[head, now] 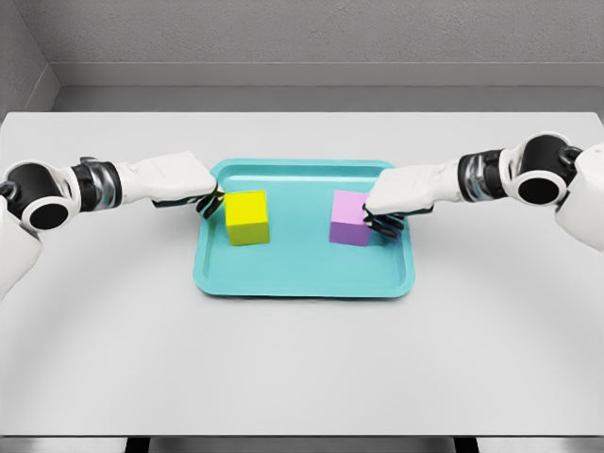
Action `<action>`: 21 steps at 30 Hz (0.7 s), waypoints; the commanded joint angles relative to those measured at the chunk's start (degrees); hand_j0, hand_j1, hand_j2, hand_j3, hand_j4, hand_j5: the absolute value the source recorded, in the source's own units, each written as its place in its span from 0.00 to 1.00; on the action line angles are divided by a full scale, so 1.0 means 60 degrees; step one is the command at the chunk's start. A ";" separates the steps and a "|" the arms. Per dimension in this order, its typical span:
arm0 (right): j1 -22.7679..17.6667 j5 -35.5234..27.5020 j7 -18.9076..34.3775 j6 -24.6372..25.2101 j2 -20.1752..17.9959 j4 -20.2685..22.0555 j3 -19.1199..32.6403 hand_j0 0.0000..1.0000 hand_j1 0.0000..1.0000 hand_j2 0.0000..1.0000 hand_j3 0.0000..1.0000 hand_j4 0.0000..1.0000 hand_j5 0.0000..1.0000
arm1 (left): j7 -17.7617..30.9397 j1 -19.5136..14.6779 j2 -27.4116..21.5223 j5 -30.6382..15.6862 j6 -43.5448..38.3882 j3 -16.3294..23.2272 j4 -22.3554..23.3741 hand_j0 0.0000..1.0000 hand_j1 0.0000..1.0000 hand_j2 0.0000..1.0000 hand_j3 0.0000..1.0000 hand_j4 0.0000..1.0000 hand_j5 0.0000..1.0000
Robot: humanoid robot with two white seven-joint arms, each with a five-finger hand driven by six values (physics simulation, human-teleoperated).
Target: Push two cubes
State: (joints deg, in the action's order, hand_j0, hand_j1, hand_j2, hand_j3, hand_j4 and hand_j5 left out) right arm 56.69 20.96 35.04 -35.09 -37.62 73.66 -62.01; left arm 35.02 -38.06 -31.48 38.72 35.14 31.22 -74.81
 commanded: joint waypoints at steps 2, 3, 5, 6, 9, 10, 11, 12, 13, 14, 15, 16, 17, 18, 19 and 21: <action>0.0014 -0.0036 -0.0006 0.0016 -0.0219 -0.0031 0.0168 0.06 0.06 0.06 0.06 0.06 0.06 | -0.0003 0.0000 0.0062 0.0505 -0.0024 0.0011 0.0017 0.21 0.21 0.21 0.21 0.21 0.21; 0.0015 -0.0036 -0.0006 0.0016 -0.0263 -0.0089 0.0256 0.06 0.06 0.06 0.06 0.06 0.06 | -0.0003 0.0000 0.0047 0.0505 -0.0024 0.0011 0.0031 0.21 0.21 0.21 0.21 0.21 0.21; 0.0015 -0.0036 -0.0006 0.0016 -0.0351 -0.0353 0.0256 0.08 0.08 0.08 0.08 0.08 0.08 | -0.0003 -0.0088 0.0047 0.0593 -0.0024 0.0172 0.0251 0.21 0.21 0.21 0.21 0.21 0.21; 0.0000 -0.0036 -0.0006 0.0016 -0.0395 -0.0427 0.0242 0.08 0.08 0.08 0.08 0.08 0.08 | -0.0003 -0.0117 0.0047 0.0623 -0.0024 0.0246 0.0617 0.21 0.21 0.21 0.21 0.21 0.21; -0.0029 -0.0036 -0.0006 0.0016 -0.0366 -0.0617 0.0095 0.08 0.08 0.08 0.08 0.08 0.08 | -0.0003 -0.0191 0.0062 0.0652 -0.0024 0.0275 0.0720 0.21 0.21 0.21 0.21 0.21 0.21; -0.0029 -0.0036 -0.0006 0.0016 -0.0351 -0.0793 -0.0051 0.08 0.08 0.08 0.08 0.08 0.08 | -0.0003 -0.0190 0.0149 0.0886 -0.0024 0.0275 0.0720 0.21 0.21 0.21 0.21 0.21 0.21; -0.0029 -0.0022 -0.0006 0.0016 -0.0337 -0.0866 -0.0095 0.08 0.08 0.08 0.08 0.08 0.08 | -0.0003 -0.0190 0.0252 0.0989 -0.0024 0.0290 0.0735 0.21 0.21 0.21 0.21 0.21 0.21; -0.0029 -0.0021 -0.0006 0.0016 -0.0307 -0.0866 -0.0139 0.08 0.08 0.08 0.08 0.08 0.08 | -0.0003 -0.0190 0.0252 0.0989 -0.0024 0.0290 0.0735 0.21 0.21 0.21 0.21 0.21 0.21; -0.0029 -0.0021 -0.0006 0.0016 -0.0278 -0.0866 -0.0241 0.08 0.08 0.08 0.08 0.08 0.08 | -0.0003 -0.0190 0.0252 0.0989 -0.0024 0.0290 0.0735 0.21 0.21 0.21 0.21 0.21 0.21; -0.0029 -0.0021 -0.0006 0.0016 -0.0234 -0.0866 -0.0256 0.08 0.08 0.08 0.08 0.08 0.08 | -0.0003 -0.0190 0.0325 0.0989 -0.0024 0.0290 0.0735 0.21 0.21 0.21 0.21 0.21 0.21; -0.0029 -0.0021 -0.0006 0.0016 -0.0146 -0.0866 -0.0344 0.08 0.08 0.08 0.08 0.08 0.08 | -0.0003 -0.0190 0.0399 0.0989 -0.0024 0.0290 0.0735 0.21 0.21 0.21 0.21 0.21 0.21; -0.0029 -0.0021 -0.0006 0.0016 -0.0088 -0.0866 -0.0359 0.08 0.08 0.08 0.08 0.08 0.08 | -0.0003 -0.0190 0.0413 0.0989 -0.0024 0.0406 0.0735 0.21 0.21 0.21 0.21 0.21 0.21; -0.0015 0.0008 -0.0006 0.0016 -0.0029 -0.0851 -0.0359 0.08 0.08 0.08 0.08 0.08 0.08 | -0.0003 -0.0190 0.0442 0.0989 -0.0024 0.0407 0.0735 0.21 0.21 0.21 0.21 0.21 0.21; -0.0015 0.0008 -0.0006 0.0016 -0.0014 -0.0851 -0.0359 0.08 0.08 0.08 0.08 0.08 0.08 | -0.0003 -0.0205 0.0487 0.0989 -0.0024 0.0407 0.0735 0.21 0.21 0.21 0.21 0.21 0.21; -0.0015 0.0023 -0.0006 0.0016 -0.0014 -0.0866 -0.0359 0.08 0.08 0.08 0.08 0.08 0.08 | -0.0003 -0.0205 0.0516 0.0989 -0.0024 0.0407 0.0735 0.21 0.21 0.21 0.21 0.21 0.21; 0.0044 0.0023 -0.0006 0.0016 0.0161 -0.0852 -0.0359 0.08 0.08 0.08 0.08 0.08 0.08 | -0.0003 -0.0205 0.0604 0.0989 -0.0024 0.0421 0.0735 0.21 0.21 0.21 0.21 0.21 0.21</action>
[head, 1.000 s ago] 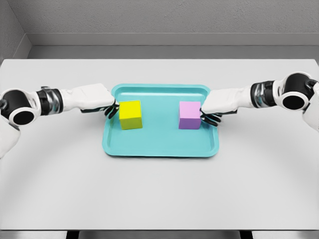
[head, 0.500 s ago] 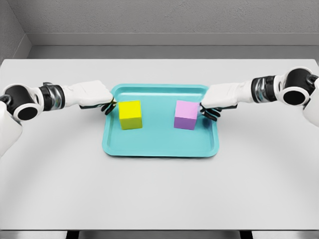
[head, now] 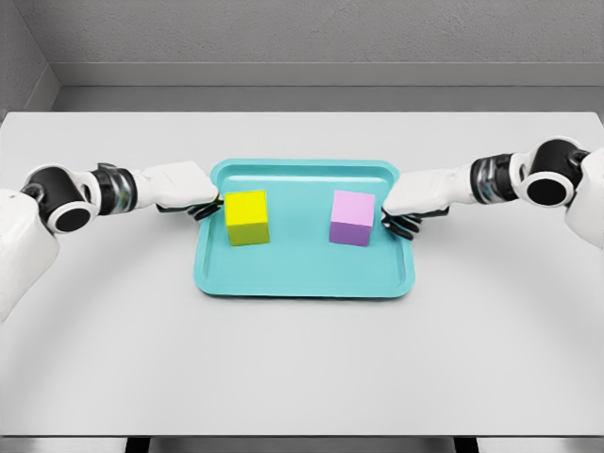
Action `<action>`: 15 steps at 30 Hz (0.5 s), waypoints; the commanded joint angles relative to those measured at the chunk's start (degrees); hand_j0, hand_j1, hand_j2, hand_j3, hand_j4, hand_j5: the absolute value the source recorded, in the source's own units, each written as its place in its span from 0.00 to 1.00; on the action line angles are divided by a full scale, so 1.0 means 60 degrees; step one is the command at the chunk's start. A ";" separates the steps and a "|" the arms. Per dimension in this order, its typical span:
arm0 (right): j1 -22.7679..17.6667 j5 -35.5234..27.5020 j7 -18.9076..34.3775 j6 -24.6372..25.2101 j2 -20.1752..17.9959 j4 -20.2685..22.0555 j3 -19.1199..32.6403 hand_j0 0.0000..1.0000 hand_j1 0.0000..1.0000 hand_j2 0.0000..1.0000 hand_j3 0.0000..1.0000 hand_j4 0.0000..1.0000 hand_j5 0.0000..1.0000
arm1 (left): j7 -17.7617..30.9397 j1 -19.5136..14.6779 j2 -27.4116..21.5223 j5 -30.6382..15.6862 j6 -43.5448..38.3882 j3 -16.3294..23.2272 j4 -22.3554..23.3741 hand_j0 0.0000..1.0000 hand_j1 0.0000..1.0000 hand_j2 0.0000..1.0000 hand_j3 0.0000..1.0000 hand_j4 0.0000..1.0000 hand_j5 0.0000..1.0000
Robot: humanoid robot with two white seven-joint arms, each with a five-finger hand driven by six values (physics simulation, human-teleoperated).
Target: Push two cubes
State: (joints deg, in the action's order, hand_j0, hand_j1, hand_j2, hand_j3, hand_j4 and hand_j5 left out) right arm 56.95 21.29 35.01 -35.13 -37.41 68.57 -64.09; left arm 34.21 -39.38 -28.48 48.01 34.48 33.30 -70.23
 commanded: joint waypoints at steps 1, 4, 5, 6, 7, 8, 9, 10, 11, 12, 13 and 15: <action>0.0000 -0.0032 -0.0001 0.0021 0.0171 -0.0002 -0.0011 0.08 0.08 0.08 0.08 0.08 0.08 | 0.0131 -0.0014 0.0104 -0.0559 0.0087 0.0075 -0.0028 0.21 0.21 0.21 0.21 0.21 0.21; 0.0073 -0.0032 -0.0001 0.0021 0.0303 -0.0002 -0.0012 0.08 0.08 0.08 0.08 0.08 0.08 | 0.0131 -0.0044 0.0104 -0.0589 0.0087 0.0075 -0.0028 0.21 0.21 0.21 0.21 0.21 0.21; 0.0132 -0.0032 -0.0001 0.0021 0.0347 -0.0002 -0.0011 0.08 0.08 0.08 0.08 0.08 0.08 | 0.0131 -0.0117 0.0162 -0.0633 0.0087 0.0060 -0.0028 0.21 0.21 0.21 0.21 0.21 0.21; 0.0146 -0.0032 -0.0001 0.0021 0.0391 -0.0002 -0.0011 0.08 0.08 0.08 0.08 0.08 0.08 | 0.0131 -0.0146 0.0265 -0.0647 0.0087 0.0060 -0.0028 0.21 0.21 0.21 0.21 0.21 0.21; 0.0146 -0.0032 -0.0001 0.0021 0.0434 -0.0002 -0.0011 0.08 0.08 0.08 0.08 0.08 0.08 | 0.0131 -0.0161 0.0323 -0.0662 0.0087 0.0060 -0.0028 0.21 0.21 0.21 0.21 0.21 0.21; 0.0146 -0.0032 -0.0001 0.0021 0.0508 -0.0002 -0.0026 0.08 0.08 0.08 0.08 0.08 0.08 | 0.0131 -0.0161 0.0338 -0.0677 0.0087 0.0060 -0.0028 0.21 0.21 0.21 0.21 0.21 0.21; 0.0161 -0.0032 -0.0001 0.0021 0.0566 -0.0002 -0.0026 0.08 0.08 0.08 0.08 0.08 0.08 | 0.0131 -0.0176 0.0338 -0.0706 0.0087 0.0060 -0.0028 0.21 0.21 0.21 0.21 0.21 0.21; 0.0205 -0.0032 -0.0001 0.0021 0.0610 -0.0002 -0.0026 0.08 0.08 0.08 0.08 0.08 0.08 | 0.0131 -0.0176 0.0353 -0.0706 0.0087 0.0060 -0.0028 0.21 0.21 0.21 0.21 0.21 0.21; 0.0205 -0.0018 -0.0001 0.0021 0.0654 -0.0017 -0.0026 0.08 0.08 0.08 0.08 0.08 0.08 | 0.0131 -0.0176 0.0411 -0.0706 0.0087 0.0060 -0.0028 0.21 0.21 0.21 0.21 0.21 0.21; 0.0220 0.0099 -0.0001 0.0021 0.0698 -0.0017 -0.0026 0.08 0.08 0.08 0.08 0.08 0.08 | 0.0131 -0.0176 0.0426 -0.0706 0.0087 0.0060 -0.0028 0.21 0.21 0.21 0.21 0.21 0.21; 0.0220 0.0188 -0.0001 0.0021 0.0727 -0.0017 -0.0026 0.08 0.08 0.08 0.08 0.08 0.08 | 0.0131 -0.0176 0.0455 -0.0721 0.0087 0.0060 -0.0028 0.21 0.21 0.21 0.21 0.21 0.21; 0.0220 0.0188 -0.0001 0.0021 0.0713 -0.0046 -0.0026 0.08 0.08 0.08 0.08 0.08 0.08 | 0.0131 -0.0176 0.0514 -0.0721 0.0087 0.0060 -0.0028 0.21 0.21 0.21 0.21 0.21 0.21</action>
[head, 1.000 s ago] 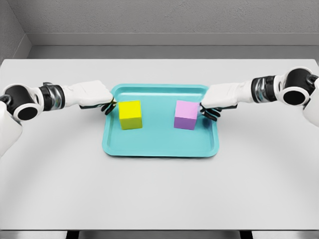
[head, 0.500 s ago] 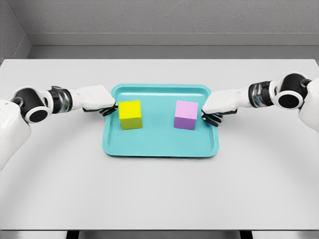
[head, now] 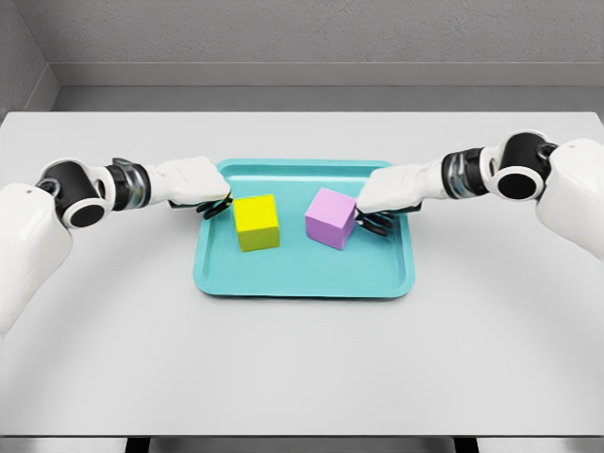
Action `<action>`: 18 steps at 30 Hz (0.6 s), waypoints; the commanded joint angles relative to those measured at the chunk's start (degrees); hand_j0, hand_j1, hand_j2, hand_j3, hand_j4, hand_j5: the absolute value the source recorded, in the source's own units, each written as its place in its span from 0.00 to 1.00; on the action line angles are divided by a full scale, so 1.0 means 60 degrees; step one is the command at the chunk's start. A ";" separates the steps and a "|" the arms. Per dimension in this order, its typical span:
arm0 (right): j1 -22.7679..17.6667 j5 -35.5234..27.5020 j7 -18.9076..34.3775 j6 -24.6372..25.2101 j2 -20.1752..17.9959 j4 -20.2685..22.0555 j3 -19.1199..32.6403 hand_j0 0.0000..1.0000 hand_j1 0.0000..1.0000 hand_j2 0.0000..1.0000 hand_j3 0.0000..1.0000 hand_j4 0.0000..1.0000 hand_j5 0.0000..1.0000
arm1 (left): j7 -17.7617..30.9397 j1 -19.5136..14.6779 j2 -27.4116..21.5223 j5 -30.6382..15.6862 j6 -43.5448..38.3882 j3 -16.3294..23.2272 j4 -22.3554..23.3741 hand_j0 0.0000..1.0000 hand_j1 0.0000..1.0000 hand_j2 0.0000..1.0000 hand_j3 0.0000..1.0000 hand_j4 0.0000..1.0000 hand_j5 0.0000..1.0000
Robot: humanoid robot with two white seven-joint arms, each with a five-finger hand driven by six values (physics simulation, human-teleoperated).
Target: Push two cubes
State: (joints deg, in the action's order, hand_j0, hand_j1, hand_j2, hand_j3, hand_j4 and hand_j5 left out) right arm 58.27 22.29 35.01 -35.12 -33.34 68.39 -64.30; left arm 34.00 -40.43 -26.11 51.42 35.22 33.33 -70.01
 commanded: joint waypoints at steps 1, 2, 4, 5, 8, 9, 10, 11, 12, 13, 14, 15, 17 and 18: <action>0.0000 0.0020 -0.0001 0.0021 0.0034 -0.0017 0.0023 0.08 0.08 0.08 0.08 0.08 0.08 | 0.0167 0.0000 0.0148 -0.1289 -0.0036 0.0055 -0.0065 0.21 0.21 0.21 0.21 0.21 0.21; 0.0000 0.0020 -0.0001 0.0021 0.0034 -0.0032 0.0023 0.08 0.08 0.08 0.08 0.08 0.08 | 0.0167 0.0000 0.0236 -0.1289 -0.0036 0.0055 -0.0050 0.21 0.21 0.21 0.21 0.21 0.21; 0.0000 0.0034 -0.0001 0.0021 0.0078 -0.0076 0.0023 0.08 0.08 0.08 0.08 0.08 0.08 | 0.0167 -0.0029 0.0353 -0.1289 -0.0036 0.0055 -0.0006 0.21 0.21 0.21 0.21 0.21 0.21; 0.0000 0.0034 -0.0001 0.0021 0.0092 -0.0090 0.0023 0.08 0.08 0.08 0.08 0.08 0.08 | 0.0167 -0.0029 0.0499 -0.1275 -0.0036 0.0055 -0.0006 0.21 0.21 0.21 0.21 0.21 0.21; 0.0073 0.0020 -0.0001 0.0021 0.0209 -0.0193 0.0023 0.08 0.08 0.08 0.08 0.08 0.08 | 0.0167 -0.0073 0.0734 -0.1274 -0.0036 0.0055 0.0096 0.21 0.21 0.21 0.21 0.21 0.21; 0.0073 0.0034 -0.0001 0.0021 0.0312 -0.0281 0.0023 0.08 0.08 0.08 0.08 0.08 0.08 | 0.0167 -0.0102 0.0763 -0.1274 -0.0036 0.0055 0.0155 0.21 0.21 0.21 0.21 0.21 0.21; 0.0117 0.0034 -0.0001 0.0021 0.0327 -0.0296 0.0023 0.08 0.08 0.08 0.08 0.08 0.08 | 0.0167 -0.0102 0.0807 -0.1274 -0.0036 0.0055 0.0155 0.21 0.21 0.21 0.21 0.21 0.21; 0.0132 0.0034 -0.0001 0.0021 0.0444 -0.0325 0.0023 0.08 0.08 0.08 0.08 0.08 0.08 | 0.0167 -0.0102 0.0880 -0.1274 -0.0036 0.0055 0.0155 0.21 0.21 0.21 0.21 0.21 0.21; 0.0146 0.0034 -0.0001 0.0021 0.0576 -0.0383 0.0023 0.08 0.08 0.08 0.08 0.08 0.08 | 0.0167 -0.0102 0.0939 -0.1274 -0.0036 0.0055 0.0199 0.21 0.21 0.21 0.21 0.21 0.21; 0.0176 0.0034 -0.0001 0.0021 0.0678 -0.0500 0.0023 0.08 0.08 0.08 0.08 0.08 0.08 | 0.0167 -0.0219 0.0939 -0.1274 -0.0036 0.0055 0.0345 0.21 0.21 0.21 0.21 0.21 0.21; 0.0220 0.0034 -0.0001 0.0021 0.0737 -0.0544 0.0023 0.08 0.08 0.08 0.08 0.08 0.08 | 0.0167 -0.0337 0.0939 -0.1289 -0.0036 0.0055 0.0492 0.21 0.21 0.21 0.21 0.21 0.21; 0.0234 0.0122 -0.0001 0.0021 0.0868 -0.0661 0.0023 0.08 0.08 0.08 0.08 0.08 0.08 | 0.0167 -0.0395 0.0924 -0.1304 -0.0036 0.0026 0.0550 0.21 0.21 0.21 0.21 0.21 0.21; 0.0308 0.0151 -0.0001 0.0021 0.1103 -0.0925 0.0023 0.08 0.08 0.08 0.08 0.08 0.08 | 0.0167 -0.0718 0.0763 -0.1421 -0.0036 -0.0676 0.1136 0.21 0.21 0.21 0.21 0.21 0.21; 0.0337 0.0166 -0.0001 0.0021 0.1132 -0.0998 0.0023 0.08 0.08 0.08 0.08 0.08 0.08 | 0.0167 -0.0718 0.0427 -0.1450 -0.0036 -0.0823 0.1107 0.21 0.21 0.21 0.21 0.21 0.21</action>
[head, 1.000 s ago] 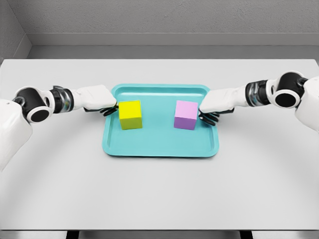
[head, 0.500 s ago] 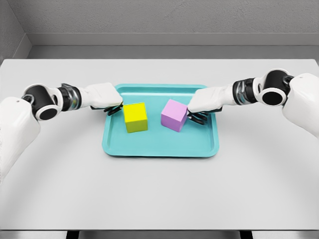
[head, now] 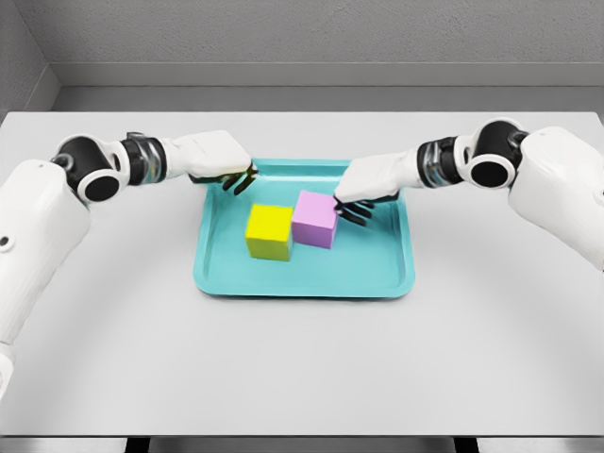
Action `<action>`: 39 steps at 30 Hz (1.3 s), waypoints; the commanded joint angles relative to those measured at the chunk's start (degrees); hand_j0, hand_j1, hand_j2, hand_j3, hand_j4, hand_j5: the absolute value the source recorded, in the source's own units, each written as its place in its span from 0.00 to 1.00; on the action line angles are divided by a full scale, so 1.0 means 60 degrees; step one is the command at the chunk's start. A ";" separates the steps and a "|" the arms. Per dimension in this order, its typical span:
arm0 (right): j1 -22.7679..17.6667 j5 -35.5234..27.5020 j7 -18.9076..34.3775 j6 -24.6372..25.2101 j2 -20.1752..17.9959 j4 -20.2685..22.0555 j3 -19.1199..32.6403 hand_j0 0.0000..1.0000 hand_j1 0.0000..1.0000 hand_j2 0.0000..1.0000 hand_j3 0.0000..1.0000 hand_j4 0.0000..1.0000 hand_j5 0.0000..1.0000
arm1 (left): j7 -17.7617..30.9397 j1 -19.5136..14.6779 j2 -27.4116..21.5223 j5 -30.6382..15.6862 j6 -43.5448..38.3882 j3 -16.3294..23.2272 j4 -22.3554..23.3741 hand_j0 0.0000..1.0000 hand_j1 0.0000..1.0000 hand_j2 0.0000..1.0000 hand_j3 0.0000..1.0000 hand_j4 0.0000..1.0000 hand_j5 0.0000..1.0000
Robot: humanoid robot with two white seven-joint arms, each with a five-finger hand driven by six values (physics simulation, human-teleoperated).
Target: Push two cubes
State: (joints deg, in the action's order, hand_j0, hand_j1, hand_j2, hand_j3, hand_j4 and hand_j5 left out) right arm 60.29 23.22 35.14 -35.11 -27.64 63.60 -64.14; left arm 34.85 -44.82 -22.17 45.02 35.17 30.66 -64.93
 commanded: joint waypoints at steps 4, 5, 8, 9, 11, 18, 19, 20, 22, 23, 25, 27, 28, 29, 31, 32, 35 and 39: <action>0.0058 0.0056 -0.0023 0.0018 0.0109 -0.0565 0.0303 0.09 0.09 0.09 0.09 0.09 0.09 | 0.0025 -0.0117 -0.0861 -0.0853 -0.0029 -0.0467 0.0319 0.22 0.22 0.22 0.22 0.22 0.22; 0.0058 0.0056 -0.0023 0.0018 0.0080 -0.0580 0.0391 0.09 0.09 0.09 0.09 0.09 0.09 | 0.0025 -0.0117 -0.0992 -0.0883 -0.0029 -0.0642 0.0319 0.22 0.22 0.22 0.22 0.22 0.22; -0.0015 0.0026 -0.0023 0.0018 -0.0564 -0.0565 0.0816 0.16 0.16 0.16 0.16 0.16 0.16 | 0.0025 -0.0044 -0.2296 -0.2362 -0.0029 -0.0613 -0.0091 0.23 0.23 0.23 0.23 0.23 0.23; -0.0059 0.0026 -0.0023 0.0018 -0.0799 -0.0551 0.0977 0.17 0.17 0.17 0.17 0.17 0.17 | 0.0025 -0.0029 -0.2311 -0.2362 -0.0029 -0.0599 -0.0164 0.24 0.24 0.24 0.24 0.24 0.24; -0.0088 0.0026 -0.0023 0.0018 -0.1004 -0.0551 0.1109 0.17 0.17 0.17 0.17 0.17 0.17 | 0.0025 -0.0029 -0.2370 -0.2479 -0.0029 -0.0365 -0.0340 0.26 0.26 0.26 0.26 0.26 0.26; -0.0322 -0.0091 -0.0023 0.0018 -0.2337 -0.0477 0.2310 0.16 0.16 0.16 0.16 0.16 0.16 | 0.0025 0.0146 -0.3937 -0.4515 -0.0029 0.2419 -0.3153 0.27 0.27 0.27 0.27 0.27 0.27; -0.0322 -0.0120 -0.0023 0.0018 -0.2513 -0.0477 0.2530 0.16 0.16 0.16 0.16 0.16 0.16 | 0.0025 0.0190 -0.3981 -0.4574 -0.0029 0.2580 -0.3138 0.27 0.27 0.27 0.27 0.27 0.27; -0.0439 -0.0120 -0.0023 0.0018 -0.2528 -0.0463 0.2779 0.17 0.17 0.17 0.17 0.17 0.17 | 0.0025 0.0234 -0.3952 -0.4589 -0.0029 0.2639 -0.3123 0.26 0.26 0.26 0.26 0.26 0.26; -0.0557 -0.0120 -0.0023 0.0018 -0.2645 -0.0463 0.2867 0.21 0.21 0.21 0.21 0.21 0.21 | 0.0025 0.0322 -0.3952 -0.4706 -0.0029 0.2639 -0.3123 0.26 0.26 0.26 0.26 0.26 0.26; -0.0601 -0.0120 -0.0023 0.0018 -0.2660 -0.0463 0.2867 0.22 0.22 0.22 0.22 0.22 0.22 | 0.0025 0.0337 -0.3952 -0.4706 -0.0029 0.2639 -0.3123 0.26 0.26 0.26 0.26 0.26 0.26; -0.0630 -0.0135 -0.0023 0.0018 -0.2923 -0.0214 0.2882 0.23 0.23 0.23 0.23 0.23 0.23 | 0.0025 0.0381 -0.3952 -0.4720 -0.0029 0.2712 -0.3079 0.27 0.27 0.27 0.27 0.27 0.27; -0.0645 -0.0339 -0.0023 0.0018 -0.3406 0.0094 0.2882 0.23 0.23 0.23 0.23 0.23 0.23 | 0.0025 0.0469 -0.3996 -0.5072 -0.0029 0.2844 -0.3123 0.27 0.27 0.27 0.27 0.27 0.27; -0.0674 -0.0865 -0.0023 0.0018 -0.3684 0.0138 0.2867 0.23 0.23 0.23 0.23 0.23 0.23 | 0.0025 0.0483 -0.3952 -0.5087 -0.0029 0.2844 -0.3123 0.27 0.27 0.27 0.27 0.27 0.27; -0.0674 -0.0999 -0.0023 0.0018 -0.3802 0.0211 0.2867 0.23 0.23 0.23 0.23 0.23 0.23 | 0.0025 0.0498 -0.3893 -0.5087 -0.0029 0.2858 -0.3123 0.26 0.26 0.26 0.26 0.26 0.26; -0.0835 -0.0999 -0.0023 0.0018 -0.3817 0.0226 0.2852 0.27 0.27 0.27 0.27 0.27 0.27 | 0.0025 0.0498 -0.3878 -0.5116 -0.0029 0.2873 -0.3138 0.26 0.26 0.26 0.26 0.26 0.26; -0.0835 -0.1014 -0.0023 0.0018 -0.3817 0.0240 0.2867 0.28 0.28 0.28 0.28 0.28 0.28 | 0.0025 0.0498 -0.3878 -0.5116 -0.0029 0.2961 -0.3153 0.27 0.27 0.27 0.27 0.27 0.27; -0.0952 -0.1014 -0.0023 0.0018 -0.3817 0.0431 0.2867 0.36 0.36 0.36 0.36 0.36 0.36 | 0.0025 0.0601 -0.3849 -0.5131 -0.0029 0.2976 -0.3153 0.27 0.27 0.27 0.27 0.27 0.27; -0.1040 -0.1014 -0.0023 0.0018 -0.4080 0.0650 0.2881 0.47 0.47 0.47 0.47 0.47 0.47 | 0.0025 0.0615 -0.3556 -0.5101 -0.0029 0.2976 -0.2948 0.27 0.27 0.27 0.27 0.27 0.27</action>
State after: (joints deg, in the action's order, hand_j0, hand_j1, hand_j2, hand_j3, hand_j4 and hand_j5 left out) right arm 54.05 17.49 35.01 -35.15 -51.40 66.84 -46.98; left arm 35.01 -41.13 -44.32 14.69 35.14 48.49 -83.19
